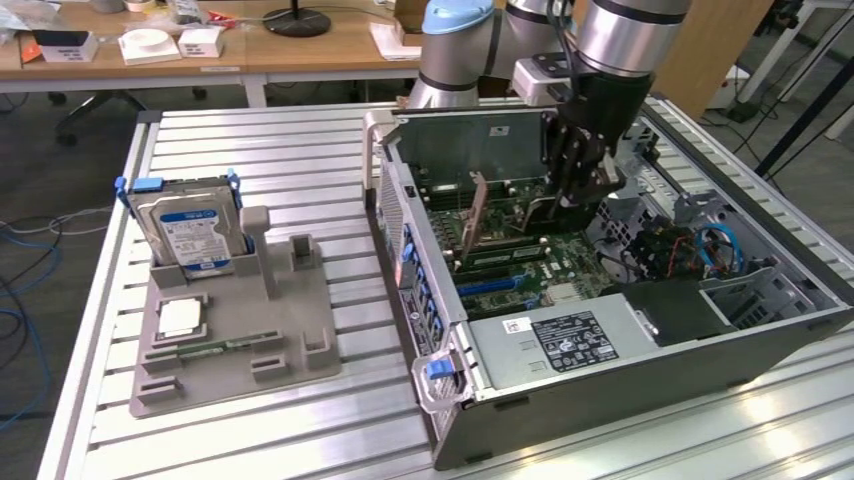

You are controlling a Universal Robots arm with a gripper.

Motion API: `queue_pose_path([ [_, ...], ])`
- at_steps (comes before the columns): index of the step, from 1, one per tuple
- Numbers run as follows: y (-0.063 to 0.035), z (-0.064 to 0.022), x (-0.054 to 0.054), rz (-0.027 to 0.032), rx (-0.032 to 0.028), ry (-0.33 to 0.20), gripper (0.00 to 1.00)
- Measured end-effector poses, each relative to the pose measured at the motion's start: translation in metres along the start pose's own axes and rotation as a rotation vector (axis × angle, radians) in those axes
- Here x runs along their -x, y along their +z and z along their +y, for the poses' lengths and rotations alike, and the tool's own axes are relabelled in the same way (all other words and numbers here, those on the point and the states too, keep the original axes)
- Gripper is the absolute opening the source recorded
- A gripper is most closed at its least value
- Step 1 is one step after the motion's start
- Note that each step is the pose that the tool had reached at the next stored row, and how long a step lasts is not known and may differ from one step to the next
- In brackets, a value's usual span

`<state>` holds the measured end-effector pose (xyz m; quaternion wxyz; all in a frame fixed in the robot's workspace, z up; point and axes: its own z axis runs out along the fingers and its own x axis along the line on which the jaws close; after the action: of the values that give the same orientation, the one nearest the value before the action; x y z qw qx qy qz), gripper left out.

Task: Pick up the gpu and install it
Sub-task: 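Insert the gpu into the slot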

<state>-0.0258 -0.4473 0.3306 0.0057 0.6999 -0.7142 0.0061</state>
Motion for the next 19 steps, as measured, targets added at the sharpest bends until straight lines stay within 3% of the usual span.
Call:
queue_pose_path([
  [19,0.0113,0.0089,-0.004,0.0,0.0,0.0,0.26],
])
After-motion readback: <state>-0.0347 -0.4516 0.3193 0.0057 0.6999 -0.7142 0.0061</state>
